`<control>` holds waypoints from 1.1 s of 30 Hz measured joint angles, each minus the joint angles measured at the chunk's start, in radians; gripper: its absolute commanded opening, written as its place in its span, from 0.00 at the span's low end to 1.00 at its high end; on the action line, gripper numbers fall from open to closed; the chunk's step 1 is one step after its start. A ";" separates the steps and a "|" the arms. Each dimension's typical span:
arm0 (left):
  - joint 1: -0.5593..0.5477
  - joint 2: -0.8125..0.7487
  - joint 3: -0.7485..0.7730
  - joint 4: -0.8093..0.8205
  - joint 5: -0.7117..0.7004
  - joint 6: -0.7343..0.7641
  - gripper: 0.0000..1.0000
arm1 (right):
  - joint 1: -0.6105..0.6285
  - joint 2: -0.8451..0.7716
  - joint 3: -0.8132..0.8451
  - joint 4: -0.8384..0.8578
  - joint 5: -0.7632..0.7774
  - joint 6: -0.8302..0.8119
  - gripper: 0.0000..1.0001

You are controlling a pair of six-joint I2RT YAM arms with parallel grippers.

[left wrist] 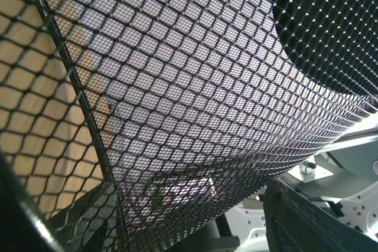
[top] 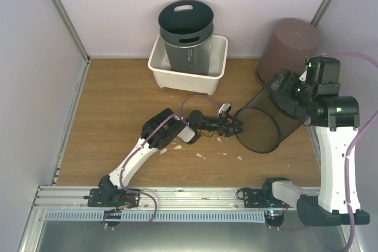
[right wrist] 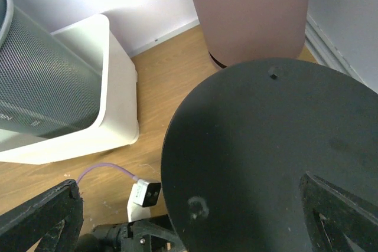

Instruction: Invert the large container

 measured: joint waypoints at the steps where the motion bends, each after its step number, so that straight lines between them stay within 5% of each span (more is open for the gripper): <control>1: 0.002 -0.011 -0.017 0.000 0.007 0.005 0.70 | 0.000 -0.004 -0.008 0.000 -0.002 0.000 0.99; 7: 0.009 -0.085 -0.123 0.002 0.041 0.055 0.78 | 0.000 -0.026 -0.056 0.014 -0.016 -0.001 1.00; 21: 0.082 -0.213 -0.355 -0.016 0.148 0.156 0.79 | 0.000 -0.121 -0.298 0.079 -0.113 -0.012 1.00; 33: 0.085 -0.344 -0.268 -0.587 0.205 0.510 0.80 | -0.002 -0.211 -0.444 0.223 -0.119 -0.056 1.00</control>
